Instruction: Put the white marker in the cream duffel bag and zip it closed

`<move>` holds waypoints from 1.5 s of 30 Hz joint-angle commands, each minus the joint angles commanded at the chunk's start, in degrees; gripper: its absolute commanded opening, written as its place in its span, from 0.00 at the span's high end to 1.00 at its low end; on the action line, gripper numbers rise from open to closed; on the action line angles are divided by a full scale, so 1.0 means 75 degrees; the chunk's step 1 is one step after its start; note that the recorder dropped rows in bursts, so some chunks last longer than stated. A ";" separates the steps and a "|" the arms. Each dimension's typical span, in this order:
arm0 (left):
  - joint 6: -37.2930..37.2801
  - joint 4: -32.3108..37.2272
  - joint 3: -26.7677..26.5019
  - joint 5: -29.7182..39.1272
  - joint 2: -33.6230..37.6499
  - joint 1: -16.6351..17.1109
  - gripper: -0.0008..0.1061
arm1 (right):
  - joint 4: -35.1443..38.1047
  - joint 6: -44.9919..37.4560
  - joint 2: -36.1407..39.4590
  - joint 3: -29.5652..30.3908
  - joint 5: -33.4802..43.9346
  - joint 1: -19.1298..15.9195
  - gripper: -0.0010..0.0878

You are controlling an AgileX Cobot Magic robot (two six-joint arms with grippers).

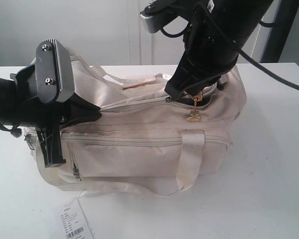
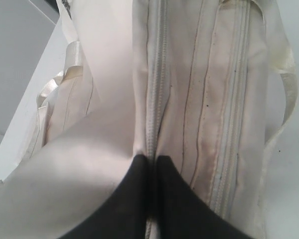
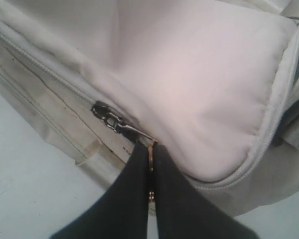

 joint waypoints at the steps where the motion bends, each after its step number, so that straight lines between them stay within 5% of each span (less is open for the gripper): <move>1: 0.0000 0.0000 0.0000 0.0000 0.0000 0.0000 0.99 | 0.0000 -0.0014 -0.0031 0.0096 0.0000 -0.0029 0.99; 45: -0.0208 0.0000 0.0000 0.0108 0.0000 0.0000 0.99 | -0.0454 -0.0220 -0.0098 0.0439 0.0000 -0.1140 0.99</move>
